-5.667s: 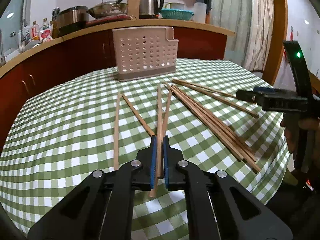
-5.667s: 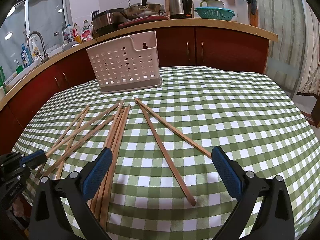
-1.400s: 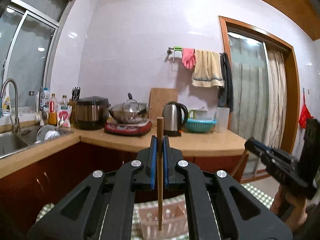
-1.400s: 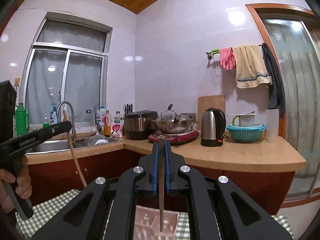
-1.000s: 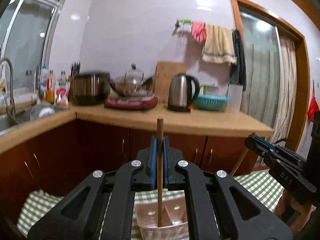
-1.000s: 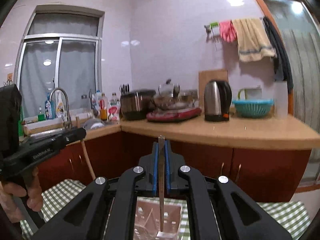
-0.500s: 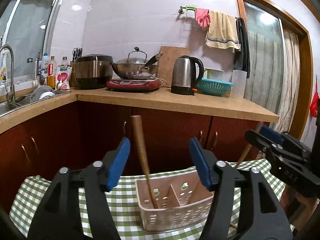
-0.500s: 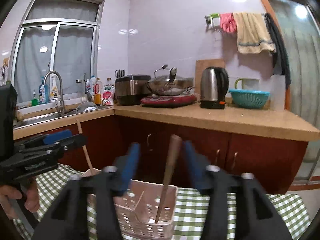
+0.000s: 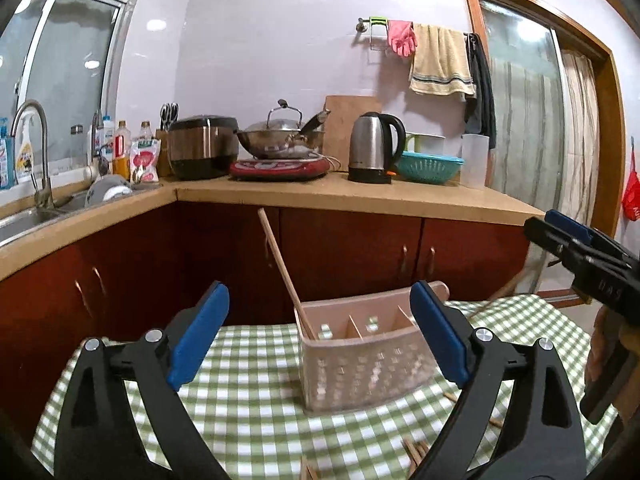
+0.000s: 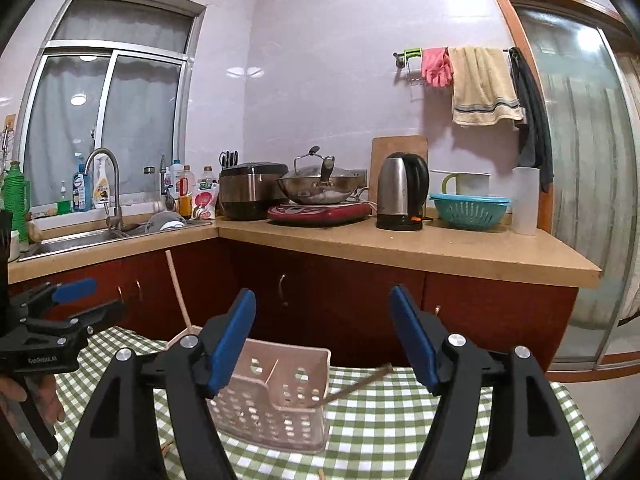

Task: Organize utensils
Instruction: 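Open both tools to release the chopsticks into the caddy, then return both tools to the table and close each on another chopstick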

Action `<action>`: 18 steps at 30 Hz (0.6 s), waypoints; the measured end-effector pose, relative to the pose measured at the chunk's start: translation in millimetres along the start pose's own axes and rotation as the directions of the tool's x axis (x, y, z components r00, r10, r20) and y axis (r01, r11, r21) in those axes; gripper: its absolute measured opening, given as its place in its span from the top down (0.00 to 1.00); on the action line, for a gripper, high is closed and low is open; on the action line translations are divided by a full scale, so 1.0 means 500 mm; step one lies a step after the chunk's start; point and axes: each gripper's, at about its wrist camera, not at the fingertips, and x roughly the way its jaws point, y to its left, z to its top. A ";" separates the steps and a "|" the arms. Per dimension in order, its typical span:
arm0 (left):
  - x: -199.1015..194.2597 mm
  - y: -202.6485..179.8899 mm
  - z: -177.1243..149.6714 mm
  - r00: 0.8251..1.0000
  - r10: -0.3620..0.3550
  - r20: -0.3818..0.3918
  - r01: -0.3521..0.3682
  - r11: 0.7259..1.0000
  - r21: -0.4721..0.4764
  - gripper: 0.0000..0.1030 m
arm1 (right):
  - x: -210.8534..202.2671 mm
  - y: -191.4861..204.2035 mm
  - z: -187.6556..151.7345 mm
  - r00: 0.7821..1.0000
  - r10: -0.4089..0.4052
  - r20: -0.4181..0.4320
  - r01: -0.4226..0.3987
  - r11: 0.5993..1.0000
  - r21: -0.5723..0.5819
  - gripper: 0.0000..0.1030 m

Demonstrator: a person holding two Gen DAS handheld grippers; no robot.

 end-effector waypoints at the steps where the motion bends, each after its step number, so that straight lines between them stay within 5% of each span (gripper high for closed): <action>1: -0.009 0.001 -0.007 1.000 0.001 -0.004 -0.001 1.000 -0.008 0.13 | -0.013 0.000 -0.004 1.000 0.001 -0.001 -0.001 1.000 0.002 0.34; 18: -0.199 -0.037 -0.207 0.994 0.075 -0.081 -0.072 0.997 0.043 0.13 | -0.191 0.002 -0.193 0.989 -0.027 -0.146 0.037 0.997 0.070 0.34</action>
